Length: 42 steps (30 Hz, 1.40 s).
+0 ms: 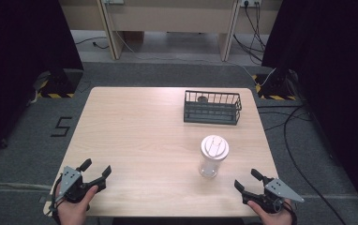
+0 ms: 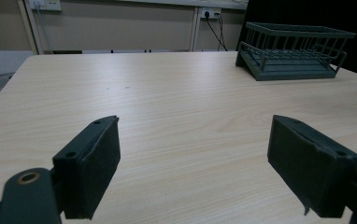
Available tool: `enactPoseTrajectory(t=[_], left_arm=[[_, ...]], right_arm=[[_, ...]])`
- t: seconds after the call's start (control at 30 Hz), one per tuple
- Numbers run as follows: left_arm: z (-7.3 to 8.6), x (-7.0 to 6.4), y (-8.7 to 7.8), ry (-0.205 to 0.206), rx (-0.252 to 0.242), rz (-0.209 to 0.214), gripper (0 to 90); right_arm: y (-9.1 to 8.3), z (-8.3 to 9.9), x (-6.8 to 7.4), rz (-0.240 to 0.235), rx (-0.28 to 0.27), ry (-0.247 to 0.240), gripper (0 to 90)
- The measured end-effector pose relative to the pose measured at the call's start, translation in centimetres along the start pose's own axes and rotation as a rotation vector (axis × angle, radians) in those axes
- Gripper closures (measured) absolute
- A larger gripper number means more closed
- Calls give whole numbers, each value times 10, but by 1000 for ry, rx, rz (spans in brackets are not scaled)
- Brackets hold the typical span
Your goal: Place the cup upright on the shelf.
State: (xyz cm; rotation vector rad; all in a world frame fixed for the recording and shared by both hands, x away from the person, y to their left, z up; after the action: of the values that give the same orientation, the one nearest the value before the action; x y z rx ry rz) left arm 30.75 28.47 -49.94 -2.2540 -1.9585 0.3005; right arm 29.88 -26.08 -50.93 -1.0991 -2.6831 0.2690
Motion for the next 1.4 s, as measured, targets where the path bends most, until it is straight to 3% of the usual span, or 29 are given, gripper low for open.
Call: enactPoseTrajectory(t=[0.33, 0.43, 0.57, 0.8, 1.1, 1.4], left_arm=[[0, 1, -1, -22, -1, 10, 149], [-1, -1, -1, -41, -12, 29, 149], [-2, -6, -1, -27, -20, 43, 150], [-2, -8, 0, -18, -17, 50, 162], [-3, -9, -2, -27, -23, 57, 155], [-2, -9, -1, -29, -22, 58, 156]], right_arm=[[13, -12, 17, -59, -11, -65, 159], [17, -14, 21, -75, -9, -70, 165], [23, -12, 24, -88, -3, -55, 179], [37, -12, 24, -99, 18, -57, 172], [69, -17, 27, -138, 43, -61, 157], [89, -19, 19, -124, 73, -60, 151]])
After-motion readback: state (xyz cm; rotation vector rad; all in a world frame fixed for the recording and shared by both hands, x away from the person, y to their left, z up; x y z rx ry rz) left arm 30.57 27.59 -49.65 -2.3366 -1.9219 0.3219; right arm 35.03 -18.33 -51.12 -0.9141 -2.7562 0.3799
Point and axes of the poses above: each handheld gripper's, and its own axes: y roughly forward along the jaws, z roughly out of its underside, x roughly to its left, the point moved 3 cm from there along y, roughly forward along the jaws, and after that the axes turned 12 degrees about -z, right-handed, at the moved point
